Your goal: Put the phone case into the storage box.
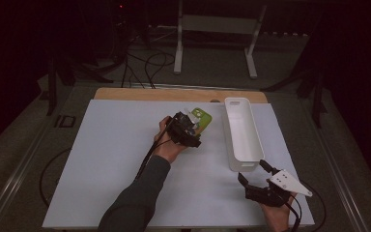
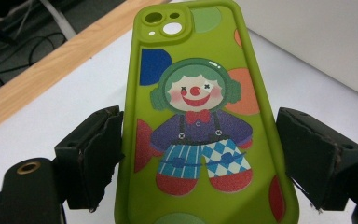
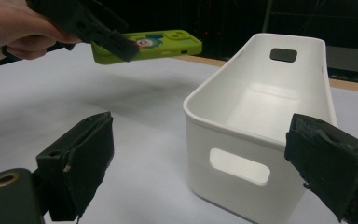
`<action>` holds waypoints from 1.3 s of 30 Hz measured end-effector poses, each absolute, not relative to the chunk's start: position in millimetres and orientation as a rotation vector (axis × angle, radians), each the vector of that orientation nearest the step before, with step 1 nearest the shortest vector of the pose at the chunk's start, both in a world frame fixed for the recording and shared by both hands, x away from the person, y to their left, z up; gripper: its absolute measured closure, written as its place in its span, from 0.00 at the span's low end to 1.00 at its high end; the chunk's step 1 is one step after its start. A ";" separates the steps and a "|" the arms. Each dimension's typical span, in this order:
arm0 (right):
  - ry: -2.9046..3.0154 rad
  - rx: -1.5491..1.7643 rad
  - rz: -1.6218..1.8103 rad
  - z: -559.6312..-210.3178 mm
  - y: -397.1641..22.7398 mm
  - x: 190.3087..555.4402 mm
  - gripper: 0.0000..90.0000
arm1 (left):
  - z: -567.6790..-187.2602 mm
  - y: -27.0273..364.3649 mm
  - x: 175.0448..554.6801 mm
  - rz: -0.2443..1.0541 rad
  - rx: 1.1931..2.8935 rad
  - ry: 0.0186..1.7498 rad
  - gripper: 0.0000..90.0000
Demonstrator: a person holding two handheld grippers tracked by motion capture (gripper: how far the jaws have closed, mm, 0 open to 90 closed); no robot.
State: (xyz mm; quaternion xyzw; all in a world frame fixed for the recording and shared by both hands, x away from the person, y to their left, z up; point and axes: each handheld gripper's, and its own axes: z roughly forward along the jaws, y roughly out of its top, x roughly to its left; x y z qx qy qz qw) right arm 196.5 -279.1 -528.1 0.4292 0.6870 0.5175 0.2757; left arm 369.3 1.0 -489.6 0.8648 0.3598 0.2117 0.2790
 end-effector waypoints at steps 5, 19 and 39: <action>1.847 1.170 1.387 -528.2 -279.2 196.8 0.09 | -485.3 4.4 367.6 0.555 2.310 0.949 0.19; 1.840 1.181 1.397 -527.8 -280.3 196.7 0.09 | -470.9 12.9 357.8 0.533 2.277 0.878 0.19; 1.843 1.223 1.425 -517.1 -283.5 199.7 0.09 | -456.3 24.7 338.1 0.513 2.248 0.759 0.19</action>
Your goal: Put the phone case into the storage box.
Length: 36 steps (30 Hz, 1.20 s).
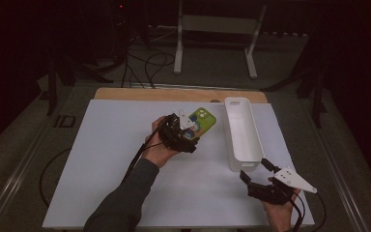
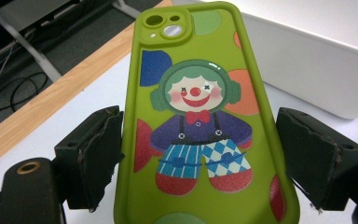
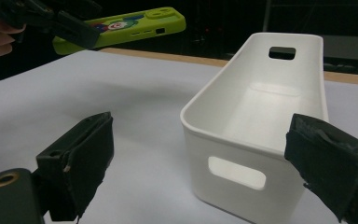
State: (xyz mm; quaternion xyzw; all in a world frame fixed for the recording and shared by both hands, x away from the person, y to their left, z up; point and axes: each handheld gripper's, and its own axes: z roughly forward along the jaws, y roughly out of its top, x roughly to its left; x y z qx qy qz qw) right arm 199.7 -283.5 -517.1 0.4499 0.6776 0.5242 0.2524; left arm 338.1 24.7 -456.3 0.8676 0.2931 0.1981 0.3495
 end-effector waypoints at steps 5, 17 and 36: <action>1.853 1.256 1.437 -512.9 -283.3 206.0 0.09 | -454.3 22.4 333.9 0.514 2.247 0.729 0.19; 1.903 1.332 1.442 -500.2 -274.7 226.7 0.09 | -450.2 23.5 326.1 0.494 2.246 0.688 0.19; 1.947 1.430 1.538 -485.4 -257.7 250.0 0.09 | -448.5 38.8 311.6 0.477 2.214 0.660 0.19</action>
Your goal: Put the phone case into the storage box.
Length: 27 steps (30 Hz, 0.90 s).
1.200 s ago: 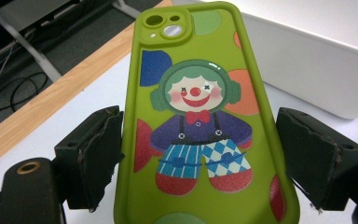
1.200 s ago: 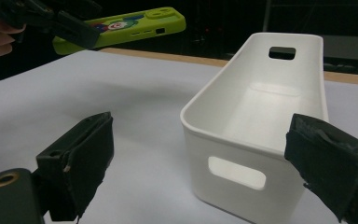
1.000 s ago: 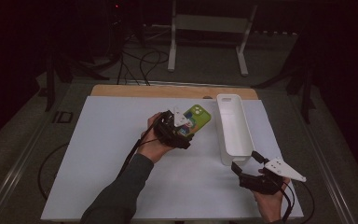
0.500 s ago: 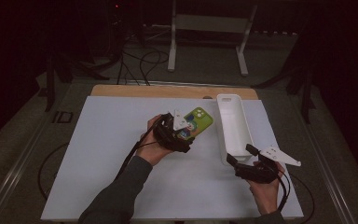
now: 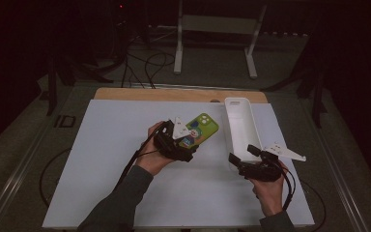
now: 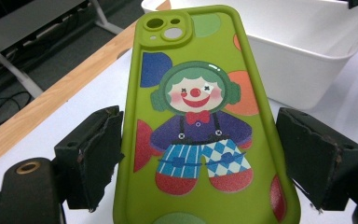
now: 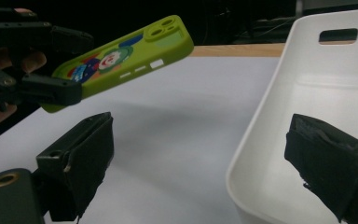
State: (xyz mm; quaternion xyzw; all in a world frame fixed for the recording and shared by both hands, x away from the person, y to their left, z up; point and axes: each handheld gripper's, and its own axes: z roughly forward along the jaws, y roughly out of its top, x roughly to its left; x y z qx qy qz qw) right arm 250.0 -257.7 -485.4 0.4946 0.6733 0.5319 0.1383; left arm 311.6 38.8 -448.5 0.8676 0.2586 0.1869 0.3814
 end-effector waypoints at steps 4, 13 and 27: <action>1.965 1.431 1.549 -481.7 -254.1 253.7 0.09 | -448.9 39.4 309.5 0.470 2.207 0.652 0.19; 2.000 1.433 1.563 -477.7 -247.6 260.5 0.09 | -447.6 38.4 305.8 0.454 2.198 0.618 0.19; 2.027 1.451 1.608 -474.5 -240.4 270.3 0.09 | -447.5 35.0 298.3 0.435 2.189 0.564 0.19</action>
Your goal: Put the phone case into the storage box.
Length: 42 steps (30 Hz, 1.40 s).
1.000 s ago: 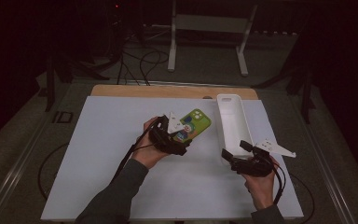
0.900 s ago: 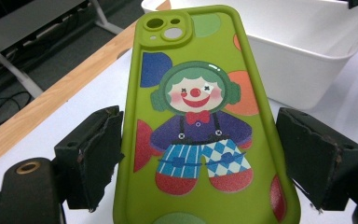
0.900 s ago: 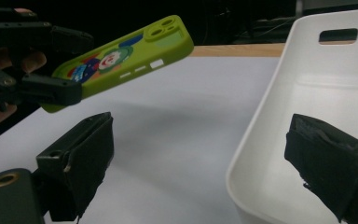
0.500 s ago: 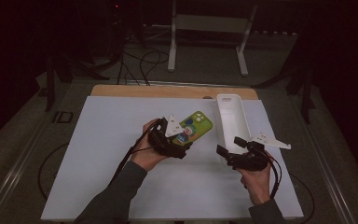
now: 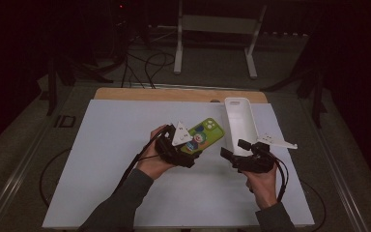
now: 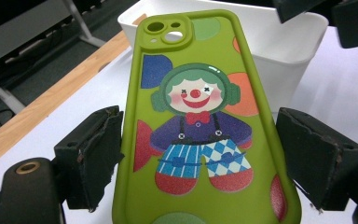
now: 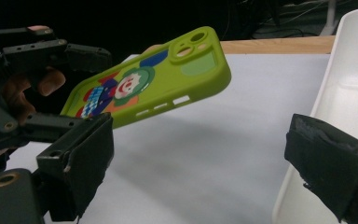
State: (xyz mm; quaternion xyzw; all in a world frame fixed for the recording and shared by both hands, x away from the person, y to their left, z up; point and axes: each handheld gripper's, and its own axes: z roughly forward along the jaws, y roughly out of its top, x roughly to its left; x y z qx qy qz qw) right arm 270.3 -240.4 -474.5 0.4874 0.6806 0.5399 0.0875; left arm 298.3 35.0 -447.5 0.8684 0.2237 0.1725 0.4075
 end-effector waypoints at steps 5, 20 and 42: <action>2.026 1.464 1.625 -473.1 -239.9 273.7 0.09 | -446.7 35.3 294.4 0.425 2.176 0.537 0.19; 2.048 1.490 1.686 -471.2 -233.2 281.9 0.11 | -444.4 30.3 285.7 0.399 2.173 0.460 0.19; 2.093 1.545 1.805 -472.5 -231.5 286.2 0.37 | -442.8 27.7 281.3 0.353 2.159 0.395 0.18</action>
